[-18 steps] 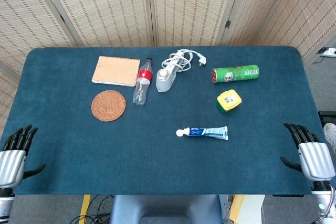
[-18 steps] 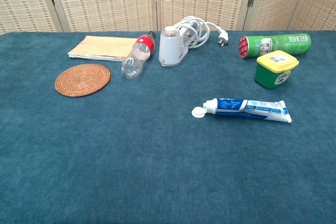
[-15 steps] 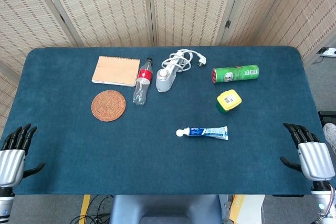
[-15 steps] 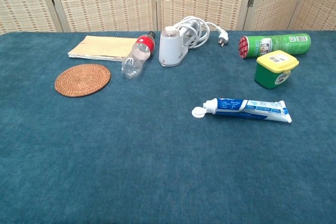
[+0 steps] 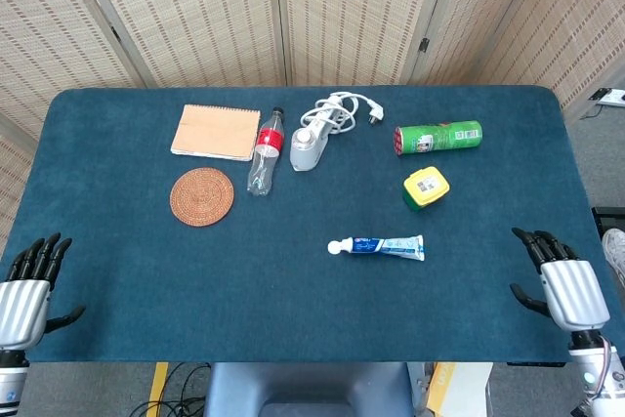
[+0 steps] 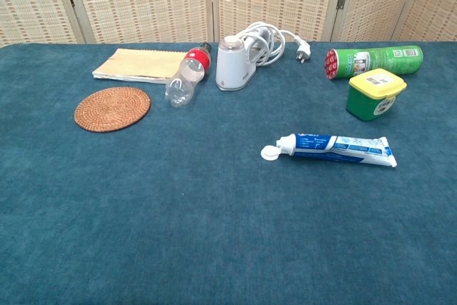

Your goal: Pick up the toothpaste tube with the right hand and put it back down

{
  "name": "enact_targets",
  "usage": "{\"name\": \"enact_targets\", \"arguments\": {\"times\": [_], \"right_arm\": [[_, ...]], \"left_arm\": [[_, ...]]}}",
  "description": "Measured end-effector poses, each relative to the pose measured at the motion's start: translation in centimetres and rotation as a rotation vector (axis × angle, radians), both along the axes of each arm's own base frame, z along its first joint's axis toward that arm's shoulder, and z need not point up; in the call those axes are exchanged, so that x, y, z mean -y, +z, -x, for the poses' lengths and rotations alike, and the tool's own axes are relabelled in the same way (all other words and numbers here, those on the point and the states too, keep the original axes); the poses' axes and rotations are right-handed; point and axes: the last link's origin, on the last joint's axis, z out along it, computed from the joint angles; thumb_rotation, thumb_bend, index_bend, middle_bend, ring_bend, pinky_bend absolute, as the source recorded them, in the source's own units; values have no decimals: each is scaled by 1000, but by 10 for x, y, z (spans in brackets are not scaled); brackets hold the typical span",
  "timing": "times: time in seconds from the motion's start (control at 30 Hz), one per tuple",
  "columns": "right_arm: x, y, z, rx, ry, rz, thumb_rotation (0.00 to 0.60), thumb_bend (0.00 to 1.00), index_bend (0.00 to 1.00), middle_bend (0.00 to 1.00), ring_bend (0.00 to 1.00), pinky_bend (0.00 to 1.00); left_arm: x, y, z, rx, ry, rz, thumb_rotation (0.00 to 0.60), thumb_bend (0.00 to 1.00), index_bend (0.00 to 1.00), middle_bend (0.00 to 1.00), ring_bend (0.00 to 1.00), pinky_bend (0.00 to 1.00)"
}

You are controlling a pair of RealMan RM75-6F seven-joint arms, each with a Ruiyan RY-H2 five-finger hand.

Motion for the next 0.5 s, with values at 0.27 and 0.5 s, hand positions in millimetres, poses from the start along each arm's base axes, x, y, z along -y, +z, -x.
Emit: {"name": "enact_targets", "arguments": {"times": [0.27,0.5], "right_arm": [[36,-22,-25,5,68,-82,600,134,126,311,216,299],[71,-53,-54,3,127,-174,600,131,153,335,236,299]], "left_arm": [[1,1,1,9,0,-4,600,142,79,62,57,149],[3,5,4,18,2,-14,600,142,89,62,56,149]]}}
